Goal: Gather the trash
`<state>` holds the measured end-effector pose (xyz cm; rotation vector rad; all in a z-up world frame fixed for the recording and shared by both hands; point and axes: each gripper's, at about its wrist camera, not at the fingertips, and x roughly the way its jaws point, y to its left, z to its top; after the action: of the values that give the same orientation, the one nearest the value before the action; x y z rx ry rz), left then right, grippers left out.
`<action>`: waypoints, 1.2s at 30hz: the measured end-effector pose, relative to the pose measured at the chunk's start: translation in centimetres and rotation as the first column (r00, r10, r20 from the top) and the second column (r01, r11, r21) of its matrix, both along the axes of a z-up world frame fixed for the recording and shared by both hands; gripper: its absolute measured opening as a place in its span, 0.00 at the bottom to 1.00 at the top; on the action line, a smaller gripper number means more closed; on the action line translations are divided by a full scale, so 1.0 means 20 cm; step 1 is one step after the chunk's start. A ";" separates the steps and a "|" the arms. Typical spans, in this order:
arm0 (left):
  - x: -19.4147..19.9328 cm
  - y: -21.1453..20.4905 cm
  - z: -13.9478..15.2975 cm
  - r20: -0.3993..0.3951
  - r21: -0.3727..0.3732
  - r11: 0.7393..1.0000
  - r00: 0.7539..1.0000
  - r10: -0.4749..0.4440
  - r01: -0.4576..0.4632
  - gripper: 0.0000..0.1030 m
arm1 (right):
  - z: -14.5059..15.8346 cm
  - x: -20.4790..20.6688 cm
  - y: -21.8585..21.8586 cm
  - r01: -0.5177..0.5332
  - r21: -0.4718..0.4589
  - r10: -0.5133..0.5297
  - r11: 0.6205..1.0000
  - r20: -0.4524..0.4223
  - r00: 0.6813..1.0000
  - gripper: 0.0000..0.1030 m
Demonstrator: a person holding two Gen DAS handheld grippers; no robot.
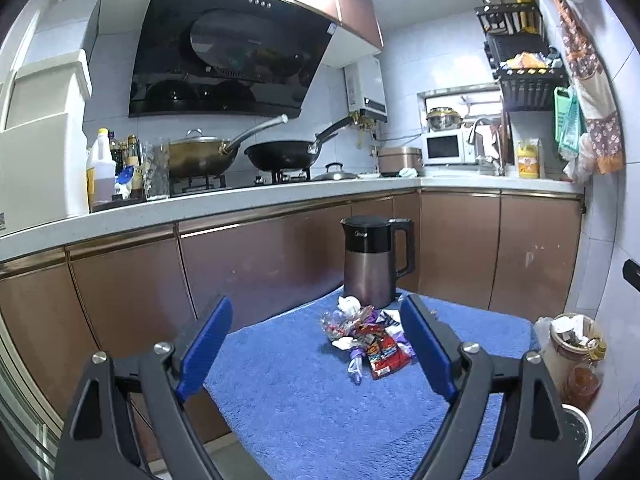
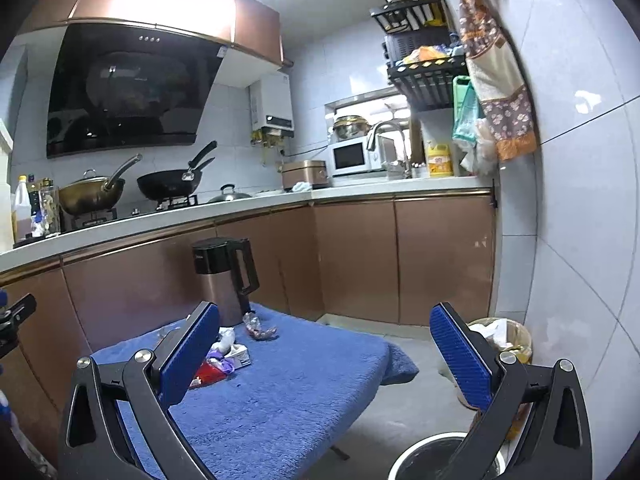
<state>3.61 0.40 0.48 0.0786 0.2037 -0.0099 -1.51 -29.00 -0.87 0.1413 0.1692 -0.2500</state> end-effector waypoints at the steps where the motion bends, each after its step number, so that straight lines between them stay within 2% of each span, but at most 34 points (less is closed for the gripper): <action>1: 0.04 0.00 -0.02 -0.020 0.007 1.000 1.000 0.003 -0.003 0.83 | -0.01 0.02 0.00 -0.016 0.007 0.016 1.000 -0.009 1.000 1.00; 5: 0.17 -0.01 -0.11 -0.113 0.014 1.000 0.993 -0.018 0.019 0.83 | -0.07 0.14 -0.01 -0.083 0.053 0.086 0.995 -0.068 0.994 1.00; 9: 0.33 -0.02 -0.25 -0.225 -0.002 0.999 0.973 -0.052 0.053 0.83 | -0.18 0.29 -0.02 -0.127 0.085 0.138 0.988 -0.144 0.980 0.99; 12: 0.48 -0.03 -0.36 -0.319 -0.026 0.997 0.944 -0.083 0.079 0.82 | -0.25 0.41 -0.02 -0.157 0.113 0.177 0.981 -0.196 0.965 0.94; 16: 0.66 -0.06 -0.48 -0.412 -0.027 0.994 0.905 -0.109 0.108 0.82 | -0.36 0.62 -0.02 -0.211 0.166 0.250 0.963 -0.263 0.932 0.81; 18: 0.77 -0.09 -0.54 -0.457 -0.029 0.991 0.880 -0.126 0.127 0.82 | -0.41 0.76 -0.01 -0.245 0.194 0.295 0.950 -0.298 0.908 0.75; 21: 0.93 -0.12 -0.63 -0.513 -0.037 0.989 0.847 -0.140 0.141 0.79 | -0.51 1.01 0.00 -0.306 0.283 0.392 0.909 -0.331 0.858 0.64; 23: 1.04 -0.13 -0.69 -0.540 -0.036 0.990 0.831 -0.137 0.139 0.70 | -0.58 1.18 0.02 -0.328 0.301 0.425 0.895 -0.358 0.831 0.60; 26: 1.20 -0.13 -0.79 -0.584 -0.053 0.990 0.800 -0.138 0.132 0.60 | -0.68 1.46 0.08 -0.370 0.344 0.491 0.863 -0.393 0.778 0.58; 29: 1.31 -0.12 -0.87 -0.622 -0.068 0.989 0.769 -0.147 0.134 0.52 | -0.80 1.71 0.14 -0.386 0.362 0.520 0.849 -0.444 0.729 0.56; 31: 1.35 -0.12 -0.90 -0.632 -0.068 0.987 0.760 -0.153 0.143 0.49 | -0.85 1.83 0.17 -0.394 0.364 0.532 0.844 -0.475 0.701 0.56; 33: 1.37 -0.13 -0.92 -0.638 -0.066 0.986 0.754 -0.160 0.153 0.46 | -0.90 1.92 0.21 -0.416 0.386 0.565 0.823 -0.485 0.668 0.56; 36: 1.40 -0.12 -0.95 -0.654 -0.077 0.983 0.736 -0.174 0.165 0.41 | -0.93 2.00 0.27 -0.442 0.355 0.567 0.824 -0.529 0.632 0.55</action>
<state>31.59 -2.10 -18.57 0.0774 0.9148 -0.2273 38.56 -23.60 -19.41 0.1954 0.8887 0.3125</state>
